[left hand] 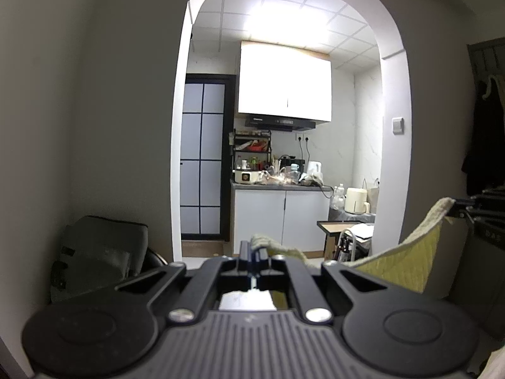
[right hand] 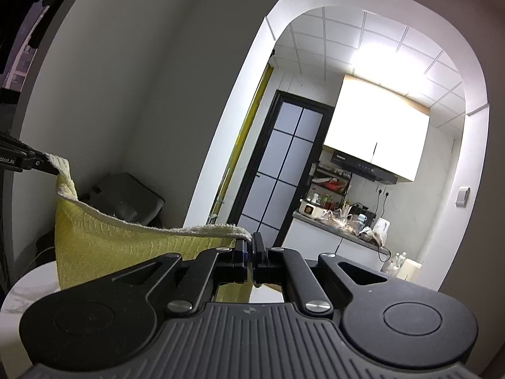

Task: Fold towel
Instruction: 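Hold the towel raised between both grippers, shaking it open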

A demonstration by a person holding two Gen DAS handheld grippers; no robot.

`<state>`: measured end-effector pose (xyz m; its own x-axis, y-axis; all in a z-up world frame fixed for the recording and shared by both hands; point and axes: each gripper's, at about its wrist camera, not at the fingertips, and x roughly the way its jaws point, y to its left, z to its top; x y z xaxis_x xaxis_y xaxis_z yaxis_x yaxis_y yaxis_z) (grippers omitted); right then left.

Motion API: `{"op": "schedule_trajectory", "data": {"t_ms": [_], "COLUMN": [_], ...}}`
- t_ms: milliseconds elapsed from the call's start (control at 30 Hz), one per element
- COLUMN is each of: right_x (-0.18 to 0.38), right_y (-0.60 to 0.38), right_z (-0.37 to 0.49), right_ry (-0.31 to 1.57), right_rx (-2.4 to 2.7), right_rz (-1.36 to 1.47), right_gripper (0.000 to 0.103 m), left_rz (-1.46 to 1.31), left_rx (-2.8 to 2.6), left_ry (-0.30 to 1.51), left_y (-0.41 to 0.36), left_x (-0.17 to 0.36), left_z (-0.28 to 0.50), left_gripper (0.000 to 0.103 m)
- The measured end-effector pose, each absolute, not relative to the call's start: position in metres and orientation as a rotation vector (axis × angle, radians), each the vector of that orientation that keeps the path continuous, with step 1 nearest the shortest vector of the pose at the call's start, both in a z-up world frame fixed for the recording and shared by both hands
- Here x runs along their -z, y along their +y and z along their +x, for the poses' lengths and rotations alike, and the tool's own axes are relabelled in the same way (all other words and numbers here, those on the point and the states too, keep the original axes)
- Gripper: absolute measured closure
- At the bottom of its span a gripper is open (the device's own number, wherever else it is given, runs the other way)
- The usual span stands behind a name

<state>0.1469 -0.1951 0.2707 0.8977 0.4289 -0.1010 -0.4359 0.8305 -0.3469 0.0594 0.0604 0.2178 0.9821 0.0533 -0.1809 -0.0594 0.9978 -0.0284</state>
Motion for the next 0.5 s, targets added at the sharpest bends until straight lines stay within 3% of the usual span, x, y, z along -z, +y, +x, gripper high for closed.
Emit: {"op": "schedule_trajectory", "data": {"t_ms": [500], "right_x": [-0.259], "right_y": [-0.184], "right_z": [0.207], "right_ry": [0.035], "right_rx": [-0.461], "right_rz": [-0.338], "right_gripper": [0.100], "left_rz": [-0.026], "left_rx": [-0.083], "left_ry": [0.225], "left_y": [0.081], "left_x": [-0.222], "left_z": [0.112], "left_gripper": [0.100]}}
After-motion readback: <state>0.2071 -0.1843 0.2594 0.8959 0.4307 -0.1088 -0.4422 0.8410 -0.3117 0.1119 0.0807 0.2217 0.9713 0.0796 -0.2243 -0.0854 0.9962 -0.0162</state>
